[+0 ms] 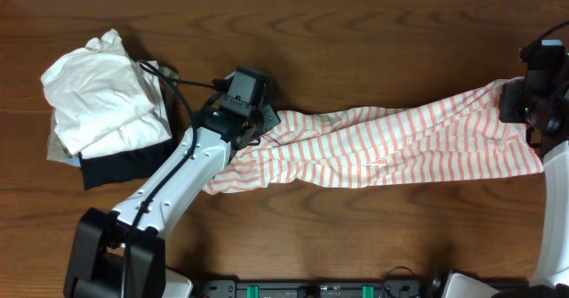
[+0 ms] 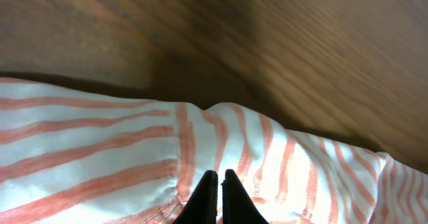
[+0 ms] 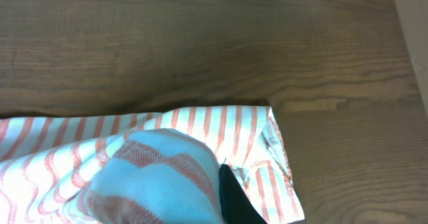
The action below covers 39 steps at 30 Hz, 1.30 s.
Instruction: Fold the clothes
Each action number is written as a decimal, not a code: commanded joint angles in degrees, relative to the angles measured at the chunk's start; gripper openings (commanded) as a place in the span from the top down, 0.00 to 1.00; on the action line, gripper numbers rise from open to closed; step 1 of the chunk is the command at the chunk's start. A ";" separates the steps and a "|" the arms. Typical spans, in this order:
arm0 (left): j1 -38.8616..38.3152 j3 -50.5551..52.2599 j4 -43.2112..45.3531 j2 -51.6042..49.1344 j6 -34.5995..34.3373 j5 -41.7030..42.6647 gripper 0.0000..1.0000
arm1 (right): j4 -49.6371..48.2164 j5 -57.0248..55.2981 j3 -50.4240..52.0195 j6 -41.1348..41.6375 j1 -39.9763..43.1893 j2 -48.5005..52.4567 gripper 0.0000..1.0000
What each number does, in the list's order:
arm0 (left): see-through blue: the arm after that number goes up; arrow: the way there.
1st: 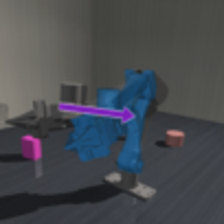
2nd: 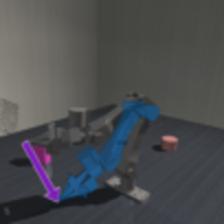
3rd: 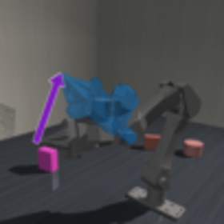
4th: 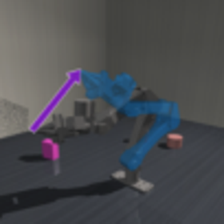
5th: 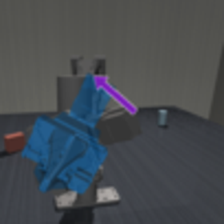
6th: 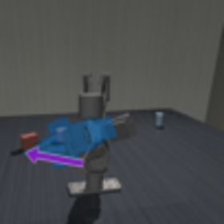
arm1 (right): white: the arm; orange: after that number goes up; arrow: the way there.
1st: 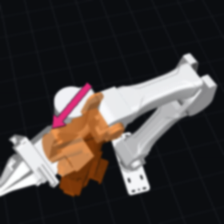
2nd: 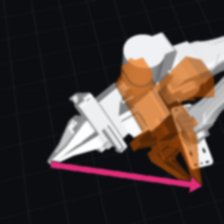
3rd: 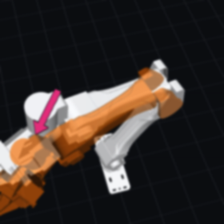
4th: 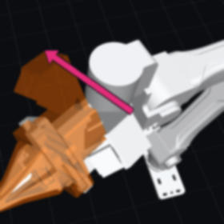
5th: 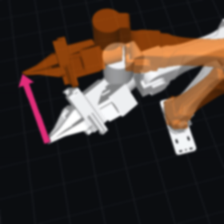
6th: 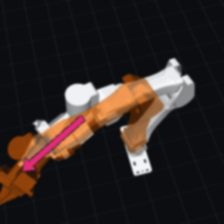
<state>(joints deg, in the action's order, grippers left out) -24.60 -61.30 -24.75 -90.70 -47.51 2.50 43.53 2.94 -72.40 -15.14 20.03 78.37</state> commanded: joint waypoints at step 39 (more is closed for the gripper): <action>-0.24 1.86 -6.29 -11.13 1.20 9.70 0.94 | 1.53 -6.58 0.96 6.56 4.94 1.90 0.94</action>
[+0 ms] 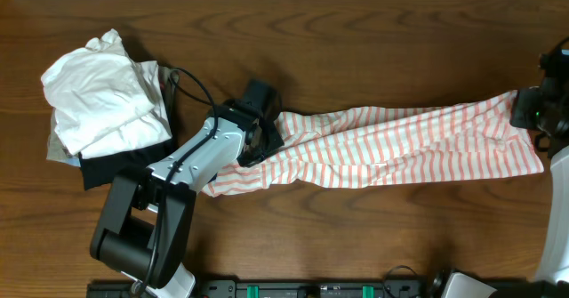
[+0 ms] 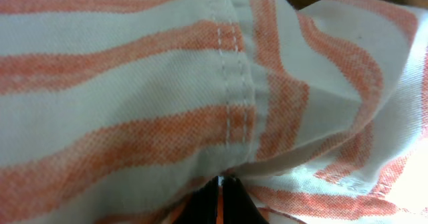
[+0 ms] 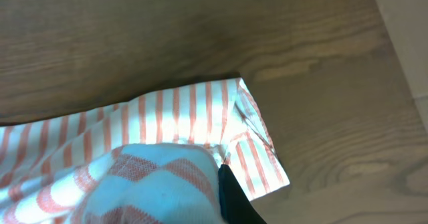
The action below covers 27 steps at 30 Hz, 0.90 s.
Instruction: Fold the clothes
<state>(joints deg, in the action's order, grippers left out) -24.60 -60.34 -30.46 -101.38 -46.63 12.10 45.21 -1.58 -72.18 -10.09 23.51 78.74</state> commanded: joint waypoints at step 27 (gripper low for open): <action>-0.24 0.90 -0.76 -0.44 0.55 0.09 0.93 | -7.34 -8.96 0.74 1.51 4.85 14.82 0.89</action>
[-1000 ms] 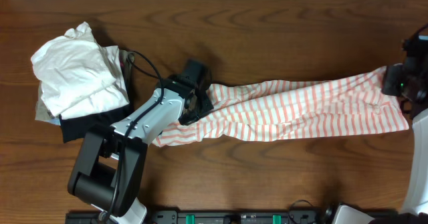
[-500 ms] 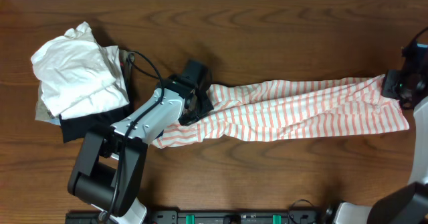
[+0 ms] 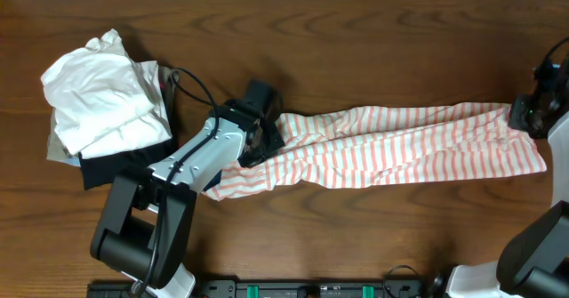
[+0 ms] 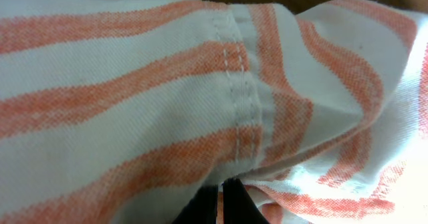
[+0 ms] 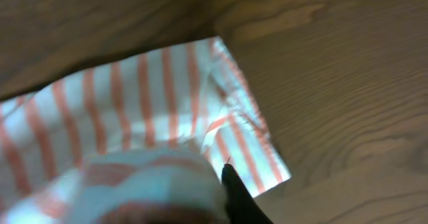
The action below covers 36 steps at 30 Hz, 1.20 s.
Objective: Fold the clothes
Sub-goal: 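Release the right end with the right gripper and lift it away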
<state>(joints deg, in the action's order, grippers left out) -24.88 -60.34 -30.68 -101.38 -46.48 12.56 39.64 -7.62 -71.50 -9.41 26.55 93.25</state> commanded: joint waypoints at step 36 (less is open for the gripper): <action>0.04 0.90 -0.33 -0.44 0.13 -1.20 0.93 | 7.58 71.04 0.11 -6.75 -6.21 9.94 0.92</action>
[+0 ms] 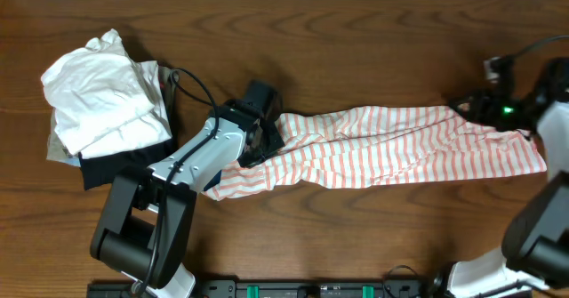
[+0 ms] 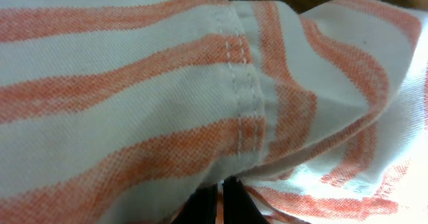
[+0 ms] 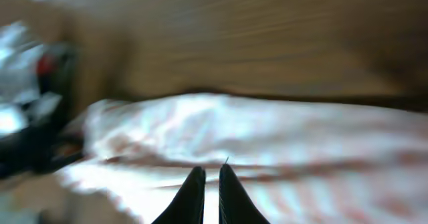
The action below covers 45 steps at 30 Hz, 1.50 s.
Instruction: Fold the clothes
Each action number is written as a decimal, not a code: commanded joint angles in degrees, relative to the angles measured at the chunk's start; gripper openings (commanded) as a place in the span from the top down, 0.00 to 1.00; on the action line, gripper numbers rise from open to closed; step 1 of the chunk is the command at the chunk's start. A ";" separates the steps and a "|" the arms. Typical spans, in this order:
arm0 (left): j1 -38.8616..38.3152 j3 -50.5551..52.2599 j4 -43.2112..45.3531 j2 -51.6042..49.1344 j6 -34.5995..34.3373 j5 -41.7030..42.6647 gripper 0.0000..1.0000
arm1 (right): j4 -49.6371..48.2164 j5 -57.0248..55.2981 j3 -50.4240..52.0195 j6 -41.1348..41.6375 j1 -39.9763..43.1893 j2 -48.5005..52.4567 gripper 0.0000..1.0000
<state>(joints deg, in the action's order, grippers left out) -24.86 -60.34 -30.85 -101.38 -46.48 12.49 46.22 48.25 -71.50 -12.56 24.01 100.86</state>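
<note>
A white garment with orange stripes [image 1: 400, 147] lies stretched in a long band across the table. My left gripper [image 1: 266, 140] is shut on its bunched left end; the left wrist view shows striped cloth [image 2: 167, 83] with a stitched seam pressed over the fingertips of that left gripper [image 2: 221, 184]. My right gripper [image 1: 457, 104] points left over the band's upper edge, toward its right part. In the blurred right wrist view the right gripper [image 3: 212, 174] has its fingers together with no cloth between them, and the striped cloth [image 3: 267, 137] lies ahead.
A pile of clothes [image 1: 102, 102], white on top and a black piece [image 1: 124, 166] underneath, sits at the far left. A cable [image 1: 191, 84] runs from the left arm over the pile. The table's back edge is at the top.
The right gripper was at the table's right edge, shut on the garment's right end. Now it has let go and points left over the cloth, further in. The left gripper holds as before.
At first both grippers held the ends of the striped garment, its right end raised. Then the left arm stood closer to the cloth and the band was straighter. The right end then lay lower and flatter. Now it rests on the table, released.
</note>
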 commanded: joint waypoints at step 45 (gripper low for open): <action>0.04 0.90 -0.15 -0.44 0.17 -1.14 0.92 | -8.15 -21.11 10.21 16.31 -43.39 8.04 0.90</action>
<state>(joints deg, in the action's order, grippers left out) -24.86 -60.34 -30.50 -101.38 -46.48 12.49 38.04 34.13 -63.40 2.81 -19.94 108.38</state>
